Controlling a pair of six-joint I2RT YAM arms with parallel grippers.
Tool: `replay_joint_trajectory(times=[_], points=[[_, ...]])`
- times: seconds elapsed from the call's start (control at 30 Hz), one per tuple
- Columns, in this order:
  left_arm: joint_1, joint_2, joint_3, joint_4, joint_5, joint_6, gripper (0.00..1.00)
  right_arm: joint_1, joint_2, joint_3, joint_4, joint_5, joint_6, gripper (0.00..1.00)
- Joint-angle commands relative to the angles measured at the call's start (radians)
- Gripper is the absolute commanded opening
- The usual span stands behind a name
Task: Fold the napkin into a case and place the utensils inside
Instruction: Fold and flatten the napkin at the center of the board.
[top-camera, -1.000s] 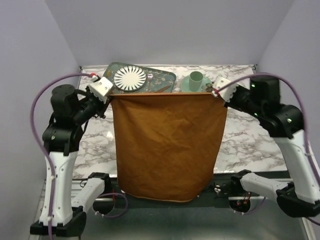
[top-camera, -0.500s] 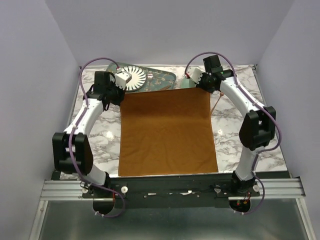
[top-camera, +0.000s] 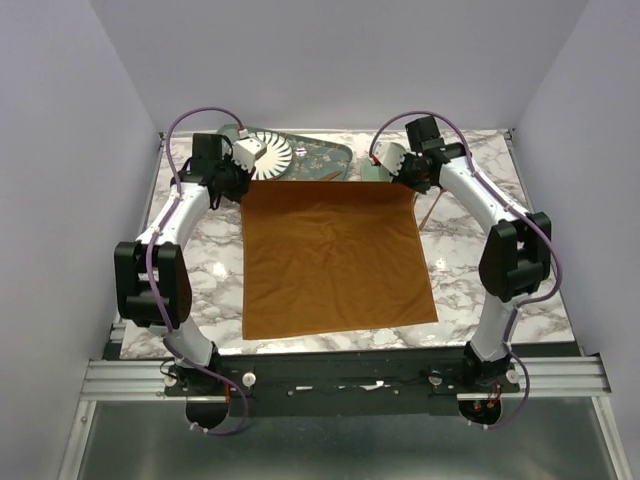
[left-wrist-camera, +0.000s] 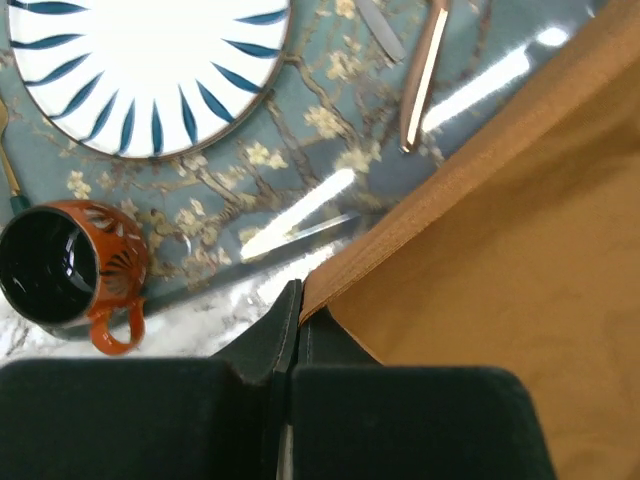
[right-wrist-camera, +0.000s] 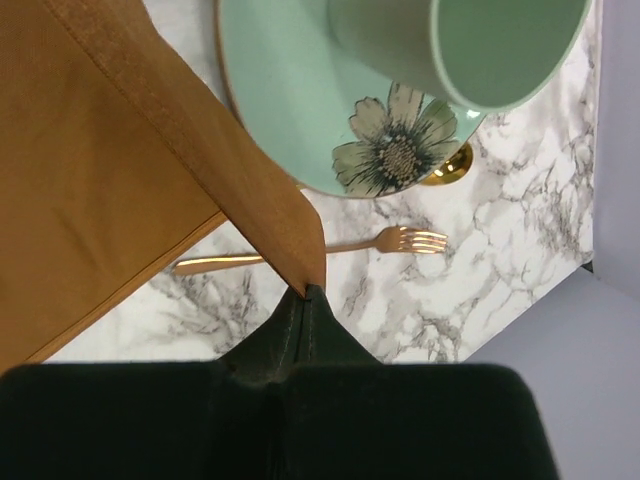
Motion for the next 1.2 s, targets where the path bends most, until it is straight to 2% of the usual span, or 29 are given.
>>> replay_joint_trajectory(times=[0.0, 0.3, 0.5, 0.7, 0.93, 1.17], points=[[0.017, -0.149, -0.097, -0.124, 0.058, 0.122, 0.0, -0.013, -0.118, -0.137, -0.071, -0.025, -0.012, 0.01], [0.017, -0.458, -0.474, -0.264, 0.081, 0.359, 0.0, -0.01, -0.326, -0.44, -0.146, -0.17, 0.002, 0.01], [-0.003, -0.629, -0.712, -0.306, 0.066, 0.461, 0.0, 0.05, -0.416, -0.719, -0.105, -0.223, 0.051, 0.01], [-0.041, -0.663, -0.78, -0.31, 0.04, 0.468, 0.01, 0.082, -0.422, -0.796, -0.08, -0.21, 0.07, 0.01], [-0.11, -0.718, -0.818, -0.336, -0.005, 0.478, 0.01, 0.087, -0.425, -0.78, -0.127, -0.207, 0.06, 0.01], [-0.184, -0.83, -0.8, -0.43, -0.017, 0.48, 0.0, 0.087, -0.479, -0.77, -0.184, -0.2, 0.041, 0.01]])
